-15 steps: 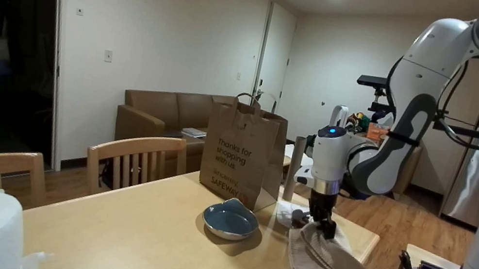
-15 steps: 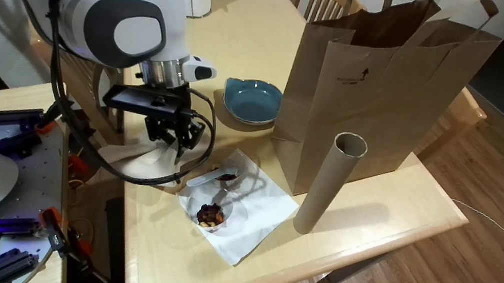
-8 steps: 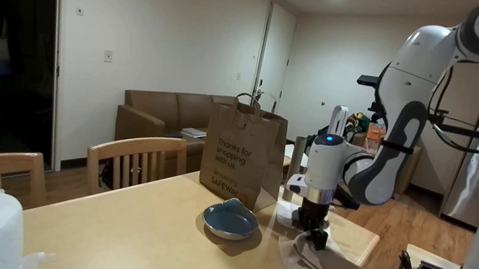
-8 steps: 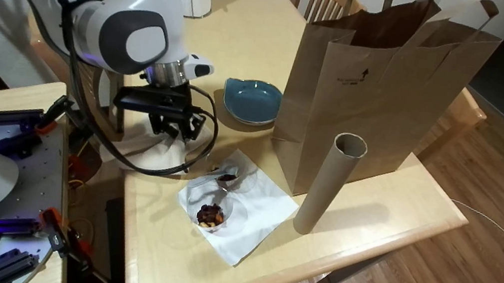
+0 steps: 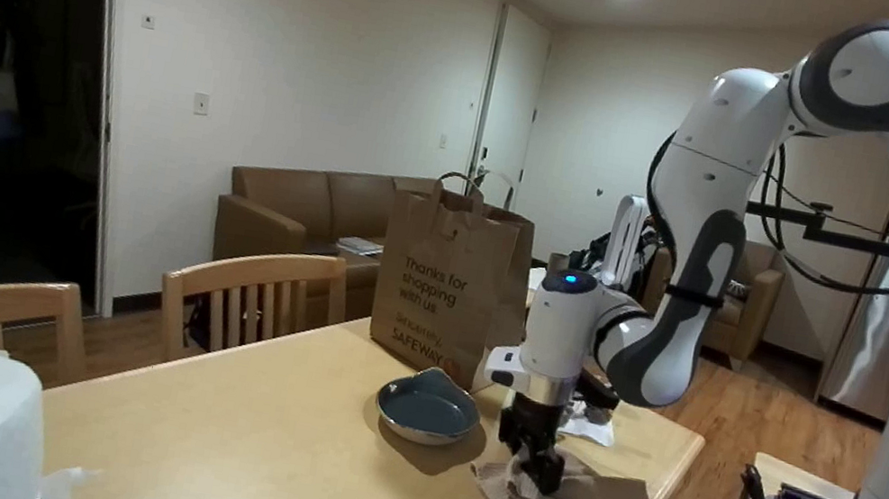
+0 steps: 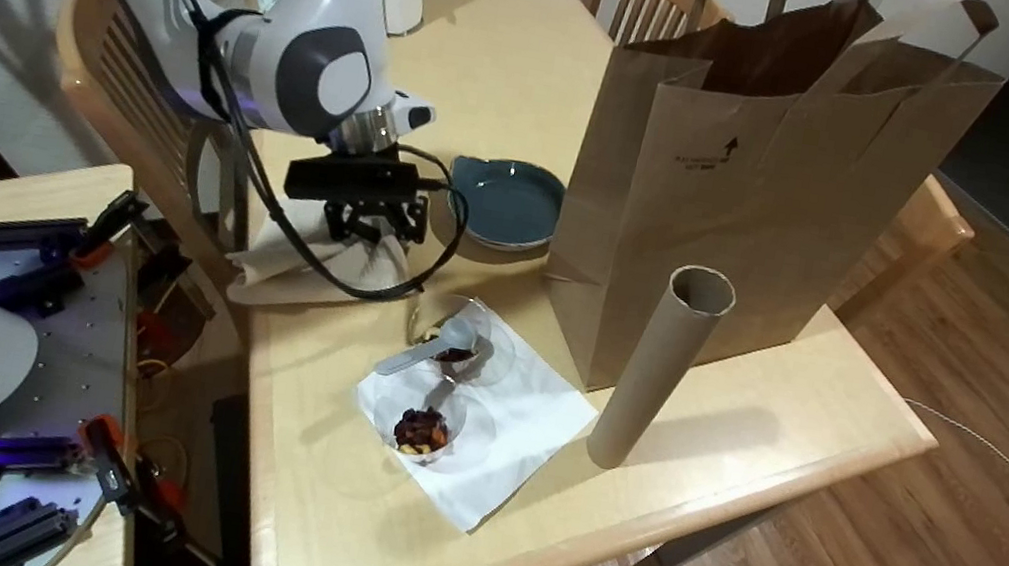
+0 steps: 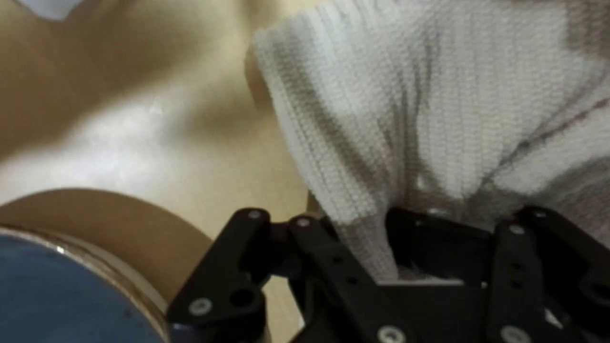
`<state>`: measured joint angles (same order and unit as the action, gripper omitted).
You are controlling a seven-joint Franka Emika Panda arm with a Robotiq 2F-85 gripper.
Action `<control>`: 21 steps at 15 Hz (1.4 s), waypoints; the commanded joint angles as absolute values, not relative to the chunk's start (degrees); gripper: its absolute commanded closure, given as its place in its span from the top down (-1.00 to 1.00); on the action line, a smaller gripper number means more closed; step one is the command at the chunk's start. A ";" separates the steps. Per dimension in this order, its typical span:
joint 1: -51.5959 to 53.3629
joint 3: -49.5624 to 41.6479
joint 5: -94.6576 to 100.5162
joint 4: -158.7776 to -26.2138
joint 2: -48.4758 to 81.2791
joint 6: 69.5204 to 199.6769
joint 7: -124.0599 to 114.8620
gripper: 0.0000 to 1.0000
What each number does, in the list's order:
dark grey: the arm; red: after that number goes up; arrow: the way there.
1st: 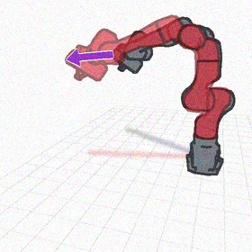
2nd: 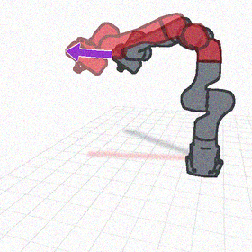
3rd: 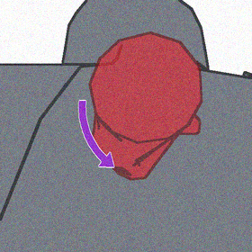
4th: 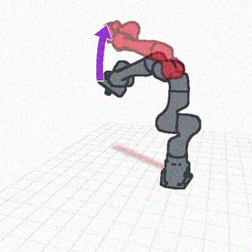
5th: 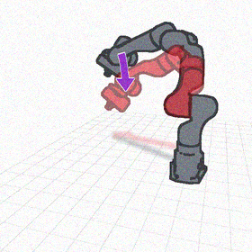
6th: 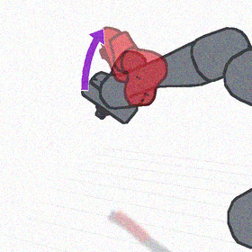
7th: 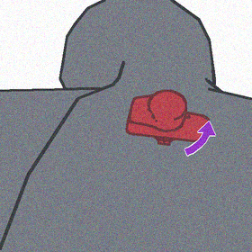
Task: Use the towel to wipe the table
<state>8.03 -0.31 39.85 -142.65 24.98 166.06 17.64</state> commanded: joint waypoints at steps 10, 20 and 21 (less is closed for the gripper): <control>12.38 9.33 39.67 -134.42 31.30 167.67 23.98 -0.94; 12.83 -5.33 41.32 -141.81 24.89 165.80 18.53 -0.93; 12.52 -6.39 40.76 -142.50 24.56 165.49 18.88 -0.93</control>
<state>12.79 -3.31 39.90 -139.15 27.39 166.99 20.77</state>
